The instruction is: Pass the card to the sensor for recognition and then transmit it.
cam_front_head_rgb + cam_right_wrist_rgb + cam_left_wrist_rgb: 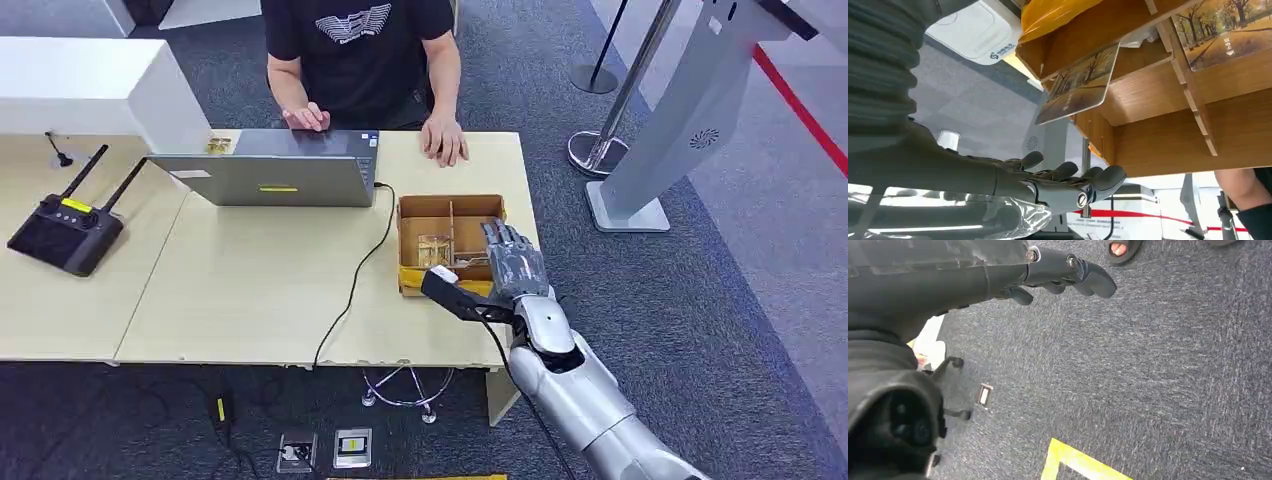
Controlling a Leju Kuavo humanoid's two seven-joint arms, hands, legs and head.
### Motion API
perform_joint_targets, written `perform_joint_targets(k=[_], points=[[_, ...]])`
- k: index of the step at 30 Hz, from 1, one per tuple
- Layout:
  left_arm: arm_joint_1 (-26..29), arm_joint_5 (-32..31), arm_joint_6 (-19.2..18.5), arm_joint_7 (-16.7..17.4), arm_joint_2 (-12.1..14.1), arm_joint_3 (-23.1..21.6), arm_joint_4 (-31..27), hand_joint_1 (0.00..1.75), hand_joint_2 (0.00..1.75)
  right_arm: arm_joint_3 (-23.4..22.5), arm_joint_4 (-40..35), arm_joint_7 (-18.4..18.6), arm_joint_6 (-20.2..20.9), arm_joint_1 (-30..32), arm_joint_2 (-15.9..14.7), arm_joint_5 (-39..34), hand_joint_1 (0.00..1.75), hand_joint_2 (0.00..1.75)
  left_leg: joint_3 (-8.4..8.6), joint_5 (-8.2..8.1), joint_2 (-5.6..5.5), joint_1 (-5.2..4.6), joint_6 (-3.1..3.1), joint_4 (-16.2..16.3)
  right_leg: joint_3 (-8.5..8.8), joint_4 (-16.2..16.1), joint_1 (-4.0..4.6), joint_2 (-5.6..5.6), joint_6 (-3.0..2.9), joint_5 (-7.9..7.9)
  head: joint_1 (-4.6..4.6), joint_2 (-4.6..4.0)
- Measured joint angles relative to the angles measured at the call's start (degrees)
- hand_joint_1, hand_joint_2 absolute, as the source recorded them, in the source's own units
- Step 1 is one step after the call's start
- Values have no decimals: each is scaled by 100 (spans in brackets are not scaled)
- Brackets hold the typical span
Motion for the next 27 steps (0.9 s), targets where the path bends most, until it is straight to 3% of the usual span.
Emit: perform_joint_targets(k=[12, 13, 14, 15, 16, 17, 18, 24, 25, 26, 27], points=[[0, 0, 0, -15, 0, 0, 0, 0, 0, 0, 2, 0, 2, 10, 0, 0, 0, 175, 0, 0, 0, 0, 0, 0, -1, 0, 0, 0, 0, 0, 0, 0], [0, 0, 0, -15, 0, 0, 0, 0, 0, 0, 2, 0, 4, 23, 0, -2, 10, 175, 0, 0, 0, 0, 0, 0, -1, 0, 0, 0, 0, 0, 0, 0], [0, 0, 0, -15, 0, 0, 0, 0, 0, 0, 2, -2, 7, 39, 0, 0, 150, 175, 0, 0, 0, 0, 0, 0, -1, 0, 0, 0, 0, 0, 0, 0], [0, 0, -2, -15, 0, 0, 0, 0, 0, 0, 2, -2, 7, 56, -2, -2, 169, 175, 0, 0, 0, 0, 0, 0, -1, 0, 0, 0, 0, 0, 0, 0], [0, 0, -2, -15, 0, 0, 0, 0, 0, 0, 2, -2, 7, 66, -2, -2, 154, 175, 0, 0, 0, 0, 0, 0, -1, 0, 0, 1, 0, 0, 0, 0], [0, 0, -2, -15, 0, 0, 0, 0, 0, 0, 2, -7, 9, 72, -4, -2, 173, 175, 0, 0, 0, 0, 0, 0, -1, 0, 0, 2, 0, 0, 0, 0], [0, 0, -4, -15, 0, 0, 0, 0, 0, 0, 2, -11, 11, 74, -9, -4, 175, 175, 0, 0, 1, 0, 0, 0, -1, 0, 0, 2, 0, 0, 0, 0], [0, 0, -4, -35, 0, 0, 0, 0, 0, 0, 0, -13, 114, 117, -24, -2, 171, 175, 0, 0, 1, 0, 0, 0, -1, -1, 0, 3, 0, 0, 0, 0], [0, 0, -4, -35, 0, 0, 0, 0, 0, 0, 0, -11, 114, 130, -26, 2, 150, 175, 0, 0, 1, 0, 0, 0, -1, -1, 0, 3, 0, 0, 0, 0], [0, 0, -4, -35, 0, 0, 0, 0, 0, 0, 0, -11, 111, 140, -28, 11, 33, 175, 0, 0, 1, 0, 0, 0, -2, 0, 0, 3, 0, 0, 0, 0], [0, 0, -4, -35, 0, 0, 0, 0, 0, 0, 2, -11, 107, 146, -31, 17, 0, 175, 0, 0, 1, 0, 0, 0, -2, 0, 0, 4, 0, 0, 0, 0]])
